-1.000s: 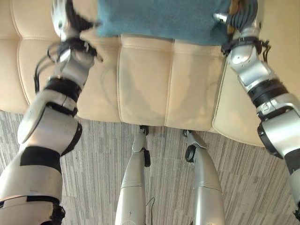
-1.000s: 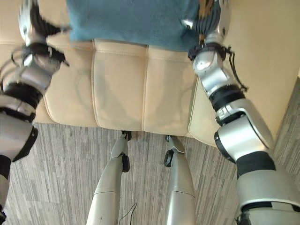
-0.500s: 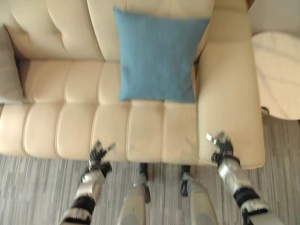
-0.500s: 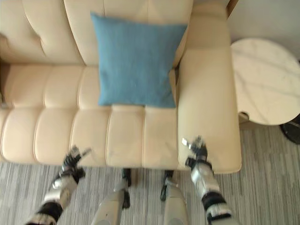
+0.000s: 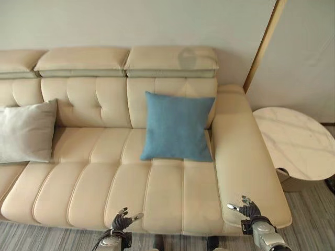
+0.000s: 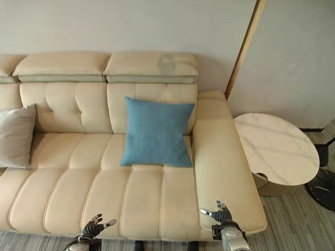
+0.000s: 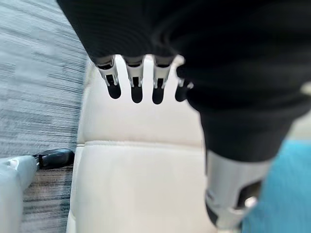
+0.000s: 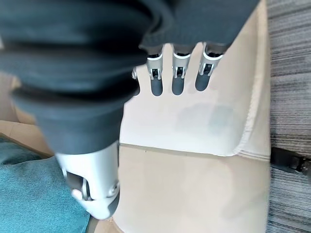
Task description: Pick up all the scattered cushions and arrange them neatly on the sofa.
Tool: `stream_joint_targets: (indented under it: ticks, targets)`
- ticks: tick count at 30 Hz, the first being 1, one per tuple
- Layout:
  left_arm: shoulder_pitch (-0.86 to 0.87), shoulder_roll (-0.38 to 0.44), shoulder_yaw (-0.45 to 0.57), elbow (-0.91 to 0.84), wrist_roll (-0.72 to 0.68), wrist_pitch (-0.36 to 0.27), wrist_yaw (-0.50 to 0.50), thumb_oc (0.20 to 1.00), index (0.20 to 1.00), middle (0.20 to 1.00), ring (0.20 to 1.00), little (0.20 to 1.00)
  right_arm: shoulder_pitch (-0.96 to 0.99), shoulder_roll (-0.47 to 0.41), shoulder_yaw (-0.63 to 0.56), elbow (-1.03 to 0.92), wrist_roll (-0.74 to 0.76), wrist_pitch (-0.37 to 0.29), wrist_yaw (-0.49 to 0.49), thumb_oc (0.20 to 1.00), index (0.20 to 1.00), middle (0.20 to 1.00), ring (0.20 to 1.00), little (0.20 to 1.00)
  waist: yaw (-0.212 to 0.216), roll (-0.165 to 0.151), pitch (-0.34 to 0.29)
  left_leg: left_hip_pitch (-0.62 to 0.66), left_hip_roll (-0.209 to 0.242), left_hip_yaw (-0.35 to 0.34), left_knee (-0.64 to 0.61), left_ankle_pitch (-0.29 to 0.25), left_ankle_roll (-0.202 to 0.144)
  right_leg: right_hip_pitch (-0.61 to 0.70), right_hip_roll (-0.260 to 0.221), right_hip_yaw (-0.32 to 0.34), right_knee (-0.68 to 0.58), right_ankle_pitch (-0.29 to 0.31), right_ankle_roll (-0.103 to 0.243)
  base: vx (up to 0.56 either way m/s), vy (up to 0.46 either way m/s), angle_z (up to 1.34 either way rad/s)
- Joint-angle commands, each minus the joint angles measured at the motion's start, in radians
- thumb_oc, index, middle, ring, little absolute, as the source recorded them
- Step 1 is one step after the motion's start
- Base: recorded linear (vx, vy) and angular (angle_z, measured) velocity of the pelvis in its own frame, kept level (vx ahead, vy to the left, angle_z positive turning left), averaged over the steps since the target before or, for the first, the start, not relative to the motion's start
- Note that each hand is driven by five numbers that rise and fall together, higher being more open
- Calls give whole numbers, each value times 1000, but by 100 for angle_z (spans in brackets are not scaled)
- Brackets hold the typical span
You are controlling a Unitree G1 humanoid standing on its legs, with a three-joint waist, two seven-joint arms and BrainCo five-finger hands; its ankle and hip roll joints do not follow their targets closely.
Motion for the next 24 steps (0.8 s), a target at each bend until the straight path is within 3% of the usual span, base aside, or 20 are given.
stream_joint_targets:
  ticks: [1,3,8,10,14,17,20,21,24]
  targets:
    - [-22,42,9,-93,69,-34,-22,1000,1000,1000,1000,1000,-11,-23,20,-51,-38,-21,23,1000,1000,1000,1000,1000,5,-14,12,52,-26,-18,0,-115,1,47,-11,-9,31,-121,74,-35,88,-18]
    - [-11,50,16,-122,67,-31,-26,1000,1000,1000,1000,1000,-2,-25,15,-68,-39,-22,22,1000,1000,1000,1000,1000,2,-17,14,54,-28,-18,0,-114,2,45,-12,-6,35,-121,74,-69,74,-10]
    - [-9,81,41,-146,73,-25,-8,1000,1000,1000,1000,1000,18,-8,-6,-146,-32,-21,-3,1000,1000,1000,1000,1000,-16,-37,103,22,-27,3,0,-97,18,-54,-25,24,126,-100,91,-270,41,-14]
    - [-25,93,38,-124,82,-24,-1,1000,1000,1000,1000,1000,12,13,3,-131,-6,-21,-2,1000,1000,1000,1000,1000,-22,-23,133,-15,-7,22,3,-67,27,-97,-7,49,249,-143,80,-331,42,-24]
    - [-11,90,46,-112,54,-15,-19,1000,1000,1000,1000,1000,29,15,7,-123,9,-23,9,1000,1000,1000,1000,1000,-7,-4,107,-56,-1,46,6,-43,37,-55,17,55,397,-241,52,-174,17,-24]
    - [4,72,72,-103,-11,-15,-21,1000,1000,1000,1000,1000,28,10,-1,-132,14,-21,7,1000,1000,1000,1000,1000,25,-23,77,-104,-10,71,25,-25,34,64,24,61,299,-267,51,-155,-100,-13]
    - [21,56,94,-111,-48,-10,-13,1000,1000,1000,1000,1000,23,5,6,-150,14,-19,3,1000,1000,1000,1000,1000,46,-26,63,-140,9,96,45,3,19,91,35,57,190,-271,33,-177,-183,-37]
    - [19,44,106,-102,-79,-11,-12,1000,1000,1000,1000,1000,17,-4,13,-165,12,-18,-2,1000,1000,1000,1000,1000,47,-20,60,-161,24,104,58,27,5,110,57,63,110,-272,18,-160,-207,-59]
    - [4,25,108,-87,-121,-12,-2,1000,1000,1000,1000,1000,8,-20,21,-190,15,-22,-12,1000,1000,1000,1000,1000,42,7,92,-194,56,103,71,80,-30,119,96,57,58,-263,-5,-244,-217,-25]
